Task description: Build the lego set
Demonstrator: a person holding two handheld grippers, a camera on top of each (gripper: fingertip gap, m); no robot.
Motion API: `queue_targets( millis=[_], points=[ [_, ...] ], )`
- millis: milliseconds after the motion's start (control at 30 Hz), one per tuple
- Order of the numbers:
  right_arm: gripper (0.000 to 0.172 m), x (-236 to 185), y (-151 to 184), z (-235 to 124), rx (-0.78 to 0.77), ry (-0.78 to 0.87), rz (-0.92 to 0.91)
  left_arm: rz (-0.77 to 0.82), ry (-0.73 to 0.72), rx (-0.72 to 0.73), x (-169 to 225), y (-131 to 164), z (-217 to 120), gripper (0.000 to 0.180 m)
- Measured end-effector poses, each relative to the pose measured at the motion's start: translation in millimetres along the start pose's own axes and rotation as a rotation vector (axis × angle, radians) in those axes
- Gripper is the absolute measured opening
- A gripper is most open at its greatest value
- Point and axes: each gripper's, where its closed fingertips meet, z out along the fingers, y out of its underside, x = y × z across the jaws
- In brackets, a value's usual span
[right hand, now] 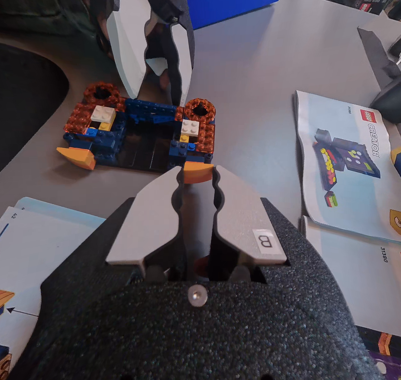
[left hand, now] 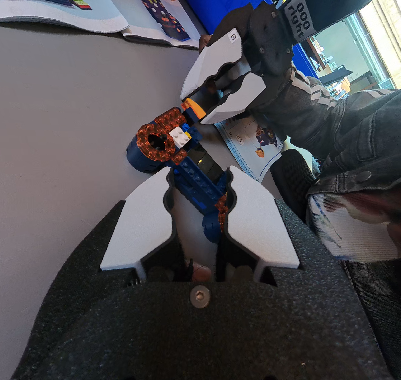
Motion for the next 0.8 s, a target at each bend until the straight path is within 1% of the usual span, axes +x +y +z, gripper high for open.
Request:
queue_targets(
  millis=[300, 600, 800],
  points=[
    [0.024, -0.6, 9.2, 4.4, -0.07, 0.006, -0.019, 0.002, 0.003, -0.014, 0.8, 2.3, 1.0, 0.042],
    [0.024, 0.2, 8.2, 5.4, -0.069, 0.025, -0.023, 0.021, -0.008, -0.028, 1.2, 4.4, 2.5, 0.04],
    [0.024, -1.8, 7.4, 6.3, -0.069, 0.008, -0.003, 0.039, -0.025, -0.034, 0.7, 5.4, 2.9, 0.043]
  ],
)
